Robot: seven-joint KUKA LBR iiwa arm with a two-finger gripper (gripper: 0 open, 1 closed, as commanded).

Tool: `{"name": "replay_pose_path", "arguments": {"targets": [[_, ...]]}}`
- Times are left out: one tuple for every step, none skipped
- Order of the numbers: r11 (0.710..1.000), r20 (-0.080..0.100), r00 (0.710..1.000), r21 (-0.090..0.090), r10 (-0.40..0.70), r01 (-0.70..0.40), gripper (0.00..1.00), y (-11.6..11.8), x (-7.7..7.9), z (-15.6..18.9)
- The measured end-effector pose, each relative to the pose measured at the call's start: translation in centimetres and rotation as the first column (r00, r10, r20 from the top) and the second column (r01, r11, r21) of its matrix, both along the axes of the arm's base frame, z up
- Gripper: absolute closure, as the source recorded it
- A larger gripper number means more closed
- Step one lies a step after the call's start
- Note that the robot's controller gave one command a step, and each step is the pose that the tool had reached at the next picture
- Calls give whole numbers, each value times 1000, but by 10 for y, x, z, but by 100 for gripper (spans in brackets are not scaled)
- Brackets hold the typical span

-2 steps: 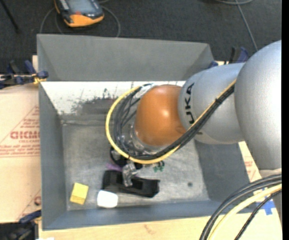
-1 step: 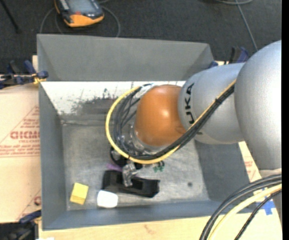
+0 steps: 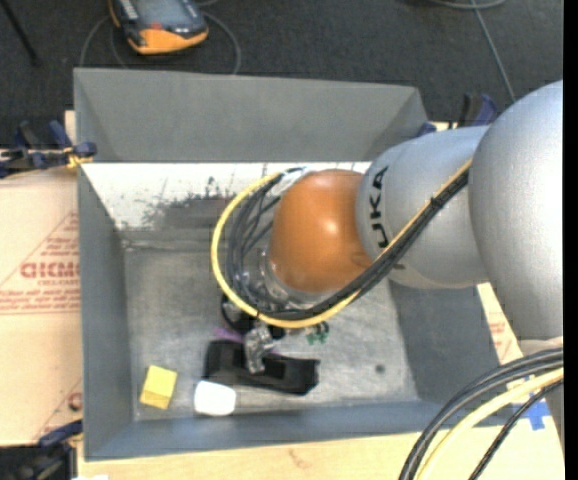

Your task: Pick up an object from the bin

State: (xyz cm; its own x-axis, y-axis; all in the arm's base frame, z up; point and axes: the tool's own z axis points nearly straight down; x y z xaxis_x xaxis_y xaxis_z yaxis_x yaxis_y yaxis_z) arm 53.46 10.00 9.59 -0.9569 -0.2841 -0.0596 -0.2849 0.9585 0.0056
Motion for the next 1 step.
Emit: {"name": "replay_pose_path", "arguments": {"targets": [[1000, -4, 1000, -1, -1, 1, 100, 0, -1, 0]]}}
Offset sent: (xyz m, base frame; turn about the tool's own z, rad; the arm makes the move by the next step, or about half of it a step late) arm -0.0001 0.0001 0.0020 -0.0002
